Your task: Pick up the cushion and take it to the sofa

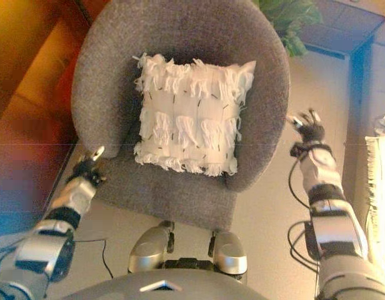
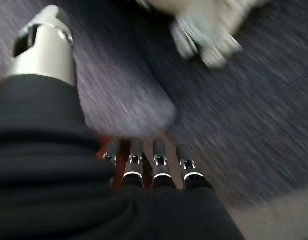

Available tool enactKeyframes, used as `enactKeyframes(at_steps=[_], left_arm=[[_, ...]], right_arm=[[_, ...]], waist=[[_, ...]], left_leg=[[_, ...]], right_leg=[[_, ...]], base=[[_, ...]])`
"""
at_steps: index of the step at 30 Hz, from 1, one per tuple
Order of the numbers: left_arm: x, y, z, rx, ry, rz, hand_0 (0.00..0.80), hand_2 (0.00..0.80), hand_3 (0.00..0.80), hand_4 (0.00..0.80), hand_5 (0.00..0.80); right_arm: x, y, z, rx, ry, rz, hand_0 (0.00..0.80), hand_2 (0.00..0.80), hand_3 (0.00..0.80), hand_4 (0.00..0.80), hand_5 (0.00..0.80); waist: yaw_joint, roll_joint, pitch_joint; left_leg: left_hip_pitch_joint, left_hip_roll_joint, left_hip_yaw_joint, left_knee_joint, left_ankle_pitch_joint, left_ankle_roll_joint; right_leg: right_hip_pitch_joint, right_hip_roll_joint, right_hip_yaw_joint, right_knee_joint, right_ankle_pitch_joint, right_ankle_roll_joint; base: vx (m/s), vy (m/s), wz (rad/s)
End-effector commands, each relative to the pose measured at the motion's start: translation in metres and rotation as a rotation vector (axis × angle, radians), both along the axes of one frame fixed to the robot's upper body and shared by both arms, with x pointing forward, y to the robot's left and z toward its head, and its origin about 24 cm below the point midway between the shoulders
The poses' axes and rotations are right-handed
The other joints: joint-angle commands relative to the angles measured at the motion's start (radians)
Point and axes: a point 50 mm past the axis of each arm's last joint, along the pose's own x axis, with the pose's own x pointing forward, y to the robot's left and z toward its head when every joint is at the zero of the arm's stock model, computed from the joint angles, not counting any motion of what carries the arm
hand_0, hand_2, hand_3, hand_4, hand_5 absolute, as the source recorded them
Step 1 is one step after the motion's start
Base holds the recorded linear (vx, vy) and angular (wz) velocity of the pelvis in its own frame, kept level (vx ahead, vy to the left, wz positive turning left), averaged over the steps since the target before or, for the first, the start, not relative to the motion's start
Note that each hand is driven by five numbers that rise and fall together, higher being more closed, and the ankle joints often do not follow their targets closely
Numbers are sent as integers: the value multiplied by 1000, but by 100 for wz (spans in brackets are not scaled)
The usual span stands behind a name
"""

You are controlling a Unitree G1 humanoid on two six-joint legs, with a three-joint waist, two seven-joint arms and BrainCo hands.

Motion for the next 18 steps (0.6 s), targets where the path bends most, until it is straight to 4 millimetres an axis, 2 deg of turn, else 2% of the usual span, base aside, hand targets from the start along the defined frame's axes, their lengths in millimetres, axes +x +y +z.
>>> enactKeyframes(at_steps=[1, 5, 7, 10, 12, 14, 15, 16, 17, 18], left_arm=[[-13, 7, -5, 74, 15, 0, 0, 0, 0, 0, 0], [-56, 7, -33, 80, 173, -43, 0, 0, 0, 0, 0], [-69, 4, -42, 68, 225, -65, 0, 0, 0, 0, 0], [-105, -6, -65, 15, 375, -94, 0, 0, 0, 0, 0], [-140, -16, -84, -39, 521, -118, 0, 0, 0, 0, 0], [-164, -24, -95, -58, 633, -150, 0, 0, 0, 0, 0], [-176, -30, -100, -65, 697, -175, 0, 0, 0, 0, 0], [-182, -34, -103, -81, 731, -183, 0, 0, 0, 0, 0], [-192, -43, -107, -132, 790, -185, 0, 0, 0, 0, 0], [-197, -50, -110, -168, 829, -194, 0, 0, 0, 0, 0]], right_arm=[[-27, -21, 5, -91, -49, -68, 0, 0, 0, 0, 0], [-67, -24, -24, -131, 92, -78, 0, 0, 0, 0, 0], [-81, -25, -36, -117, 143, -92, 0, 0, 0, 0, 0], [-124, -17, -79, -68, 348, -103, 0, 0, 0, 0, 0], [-170, 5, -123, 20, 538, -90, 0, 0, 0, 0, 0], [-198, 30, -149, 82, 680, -46, 0, 0, 0, 0, 0], [-214, 44, -161, 139, 776, -17, 0, 0, 0, 0, 0], [-220, 51, -166, 162, 815, 5, 0, 0, 0, 0, 0], [-234, 69, -176, 222, 909, 50, 0, 0, 0, 0, 0], [-241, 79, -181, 261, 959, 73, 0, 0, 0, 0, 0]], waist=[[-8, 7, -96], [-11, 3, -128], [-11, 1, -140], [-12, -3, -160], [-10, -10, -171], [-9, -16, -178], [-8, -18, -180], [-8, -20, -184], [-9, -22, -191], [-10, -22, -193]], left_leg=[[78, 2, 34, 11, -143, -5], [97, 3, 46, 8, -145, -6], [103, 2, 49, 7, -146, -6], [117, 1, 54, 6, -149, -4], [129, -1, 55, 6, -151, 0], [138, -4, 52, 6, -155, 4], [146, -5, 51, 6, -158, 7], [145, -6, 51, 6, -158, 8], [150, -8, 50, 6, -161, 11], [155, -9, 50, 6, -163, 12]], right_leg=[[30, -33, -9, 8, -80, 41], [50, -29, -17, 8, -87, 38], [56, -26, -20, 8, -90, 38], [73, -20, -25, 8, -95, 35], [85, -14, -27, 8, -98, 30], [96, -10, -26, 8, -102, 26], [105, -7, -24, 8, -103, 24], [104, -6, -23, 8, -103, 23], [109, -3, -20, 8, -103, 20], [112, -2, -18, 8, -104, 17]], base=[[40, -8, -10], [19, -4, -5], [3, -2, -2], [-12, -6, 0], [-41, -47, 0], [-39, -65, 1], [-40, -51, 1], [-56, -47, -2], [-63, -34, -2], [-73, -30, 2]])
